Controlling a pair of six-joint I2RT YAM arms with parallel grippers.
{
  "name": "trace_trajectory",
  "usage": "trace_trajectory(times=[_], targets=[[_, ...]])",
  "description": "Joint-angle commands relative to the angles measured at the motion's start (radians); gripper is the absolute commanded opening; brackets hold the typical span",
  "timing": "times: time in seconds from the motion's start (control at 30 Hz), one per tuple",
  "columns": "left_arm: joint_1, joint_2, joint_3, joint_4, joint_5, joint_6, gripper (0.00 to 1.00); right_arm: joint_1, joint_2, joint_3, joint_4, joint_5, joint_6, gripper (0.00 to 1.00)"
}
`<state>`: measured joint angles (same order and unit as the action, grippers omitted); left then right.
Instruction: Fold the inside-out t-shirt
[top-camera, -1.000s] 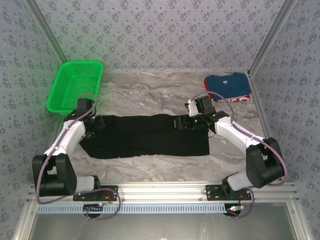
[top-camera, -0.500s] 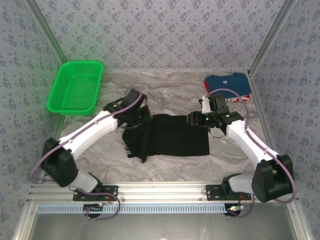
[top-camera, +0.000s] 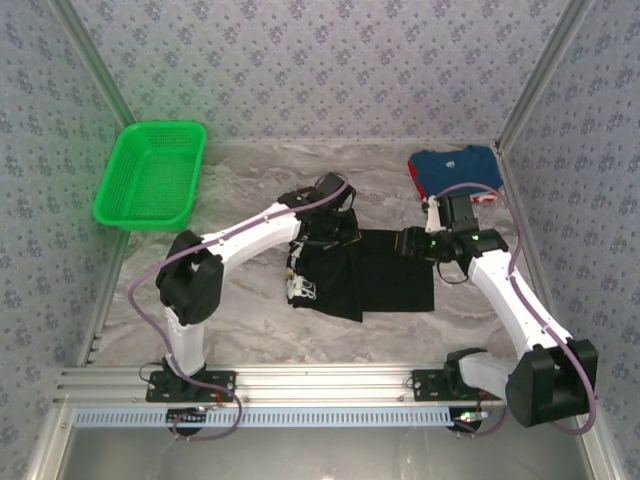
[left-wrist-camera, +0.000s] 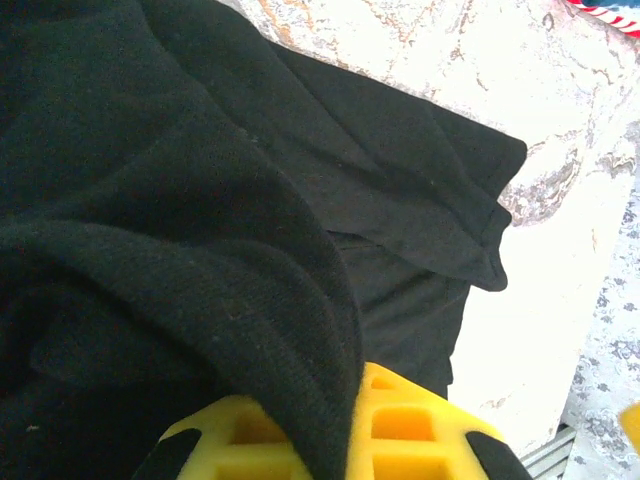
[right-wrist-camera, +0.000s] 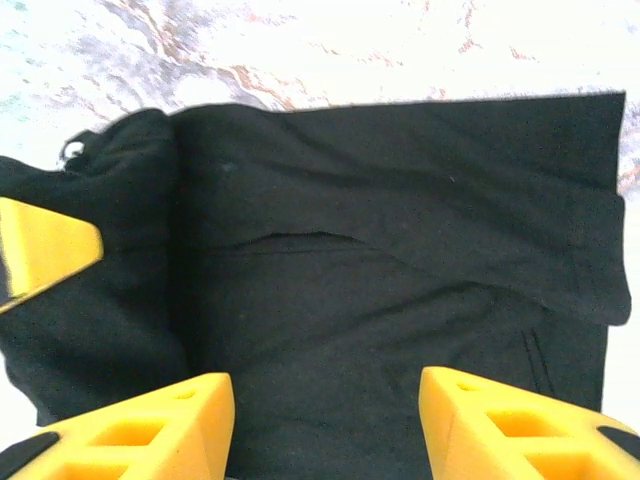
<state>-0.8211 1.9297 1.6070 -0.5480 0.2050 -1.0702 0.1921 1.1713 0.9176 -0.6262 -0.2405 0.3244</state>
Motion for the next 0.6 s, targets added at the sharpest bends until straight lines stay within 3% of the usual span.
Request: trace_trajectory(times=[0.0, 0.33, 0.57], targets=[[-0.008, -0.019, 0.064, -0.025, 0.025, -0.006, 0.0, -0.014, 0.088, -0.043, -0.026, 0.021, 0.016, 0.52], [-0.01, -0.038, 0.106, -0.056, 0.065, 0.003, 0.0, -0.021, 0.305, -0.094, 0.111, 0.004, 0.022, 0.49], [-0.021, -0.027, 0.14, -0.049, 0.098, -0.016, 0.0, -0.022, 0.36, -0.104, 0.143, 0.0, 0.022, 0.49]])
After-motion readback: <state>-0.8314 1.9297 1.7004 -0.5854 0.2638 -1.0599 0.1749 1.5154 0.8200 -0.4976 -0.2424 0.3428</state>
